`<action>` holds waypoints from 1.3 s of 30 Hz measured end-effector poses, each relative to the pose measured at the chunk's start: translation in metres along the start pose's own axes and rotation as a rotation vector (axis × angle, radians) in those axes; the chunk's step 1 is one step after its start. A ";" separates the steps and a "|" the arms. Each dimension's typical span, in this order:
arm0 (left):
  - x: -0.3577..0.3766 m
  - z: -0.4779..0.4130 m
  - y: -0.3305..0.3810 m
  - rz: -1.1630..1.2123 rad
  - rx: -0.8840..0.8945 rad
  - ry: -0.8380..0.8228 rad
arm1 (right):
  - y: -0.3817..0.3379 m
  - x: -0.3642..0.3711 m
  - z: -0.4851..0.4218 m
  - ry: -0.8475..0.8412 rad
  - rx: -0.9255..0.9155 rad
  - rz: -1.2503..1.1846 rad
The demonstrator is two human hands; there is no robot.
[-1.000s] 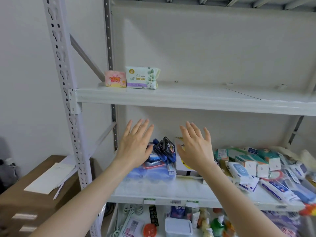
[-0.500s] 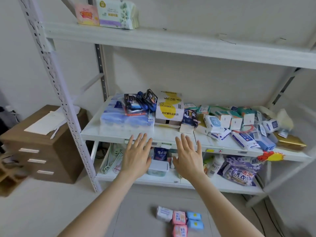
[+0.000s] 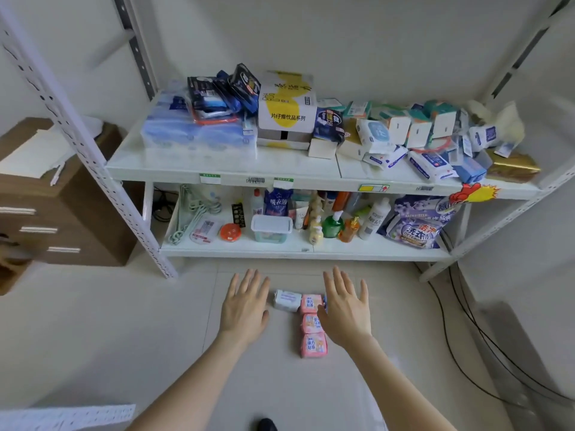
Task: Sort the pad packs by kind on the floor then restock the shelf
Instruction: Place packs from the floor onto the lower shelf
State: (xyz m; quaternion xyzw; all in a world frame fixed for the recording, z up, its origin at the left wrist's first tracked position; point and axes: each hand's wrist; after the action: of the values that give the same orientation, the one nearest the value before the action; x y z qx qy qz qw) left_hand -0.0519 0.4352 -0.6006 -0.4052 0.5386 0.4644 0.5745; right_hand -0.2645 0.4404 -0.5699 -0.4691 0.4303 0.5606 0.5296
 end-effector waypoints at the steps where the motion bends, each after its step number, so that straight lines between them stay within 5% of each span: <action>1: 0.009 0.003 0.003 0.000 0.001 -0.022 | 0.003 0.010 0.004 -0.014 0.010 -0.001; 18: 0.167 -0.095 0.052 -0.034 0.030 -0.242 | 0.105 0.193 -0.043 -0.256 0.122 -0.034; 39: 0.554 -0.252 0.051 -0.067 0.095 -0.311 | 0.149 0.598 -0.160 -0.452 0.048 -0.076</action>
State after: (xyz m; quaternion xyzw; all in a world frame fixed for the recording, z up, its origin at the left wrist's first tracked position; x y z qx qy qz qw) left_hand -0.1685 0.2576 -1.1735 -0.3187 0.4508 0.4759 0.6847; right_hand -0.4008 0.3874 -1.1896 -0.3349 0.2959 0.6206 0.6443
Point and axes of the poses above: each hand's wrist, its own z-axis away from the middle knuckle, its own x-axis out of the palm, y = z × x, and after that the axes turned 1 degree about y, right-handed
